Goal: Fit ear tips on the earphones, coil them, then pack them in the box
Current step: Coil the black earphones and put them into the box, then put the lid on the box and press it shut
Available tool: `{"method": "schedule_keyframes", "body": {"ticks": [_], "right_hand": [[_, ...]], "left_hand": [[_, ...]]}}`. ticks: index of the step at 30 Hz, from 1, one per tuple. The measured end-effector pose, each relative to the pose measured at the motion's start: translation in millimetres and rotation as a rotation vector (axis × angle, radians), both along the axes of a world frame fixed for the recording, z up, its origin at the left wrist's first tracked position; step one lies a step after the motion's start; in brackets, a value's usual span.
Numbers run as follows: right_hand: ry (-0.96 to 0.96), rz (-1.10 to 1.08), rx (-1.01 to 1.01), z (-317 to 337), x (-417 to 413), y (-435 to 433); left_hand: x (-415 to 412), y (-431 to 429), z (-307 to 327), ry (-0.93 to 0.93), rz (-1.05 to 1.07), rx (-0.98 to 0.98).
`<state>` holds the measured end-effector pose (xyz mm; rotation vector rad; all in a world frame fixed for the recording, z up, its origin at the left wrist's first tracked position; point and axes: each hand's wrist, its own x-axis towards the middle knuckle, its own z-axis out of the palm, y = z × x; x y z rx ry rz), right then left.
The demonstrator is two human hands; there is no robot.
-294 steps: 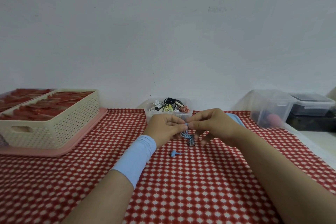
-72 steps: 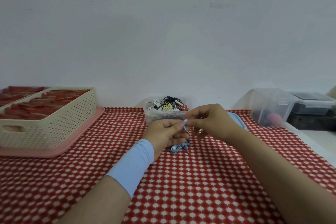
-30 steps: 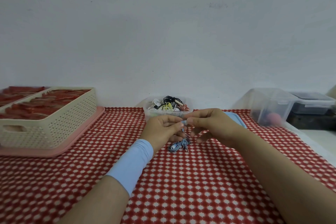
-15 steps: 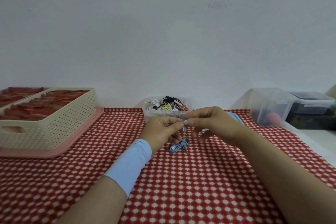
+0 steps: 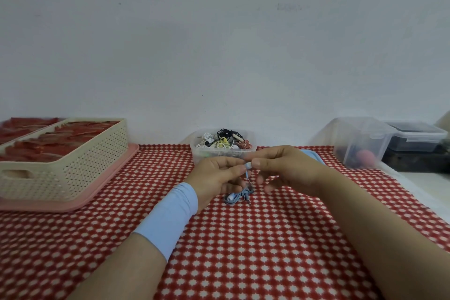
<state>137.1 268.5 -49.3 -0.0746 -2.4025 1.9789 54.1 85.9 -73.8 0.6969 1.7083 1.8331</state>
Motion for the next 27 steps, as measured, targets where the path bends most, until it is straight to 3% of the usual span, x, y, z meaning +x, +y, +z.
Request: {"method": "schedule_keyframes", "body": {"ticks": [13, 18, 22, 27], "right_hand": [[-0.098, -0.001, -0.022, -2.4, -5.1, -3.0], [-0.030, -0.029, 0.068, -5.7, -7.0, -9.5], [0.048, -0.107, 0.277, -1.6, -6.7, -12.3], [-0.081, 0.122, 0.920, -5.3, -12.6, -25.4]], "left_hand": [[-2.4, -6.1, 4.5, 0.162, -0.034, -0.076], [-4.1, -8.0, 3.8, 0.107, 0.022, -0.060], [-4.3, -10.0, 7.4, 0.091, 0.147, -0.013], [-6.2, -18.0, 9.5, 0.173, 0.161, -0.028]]}}
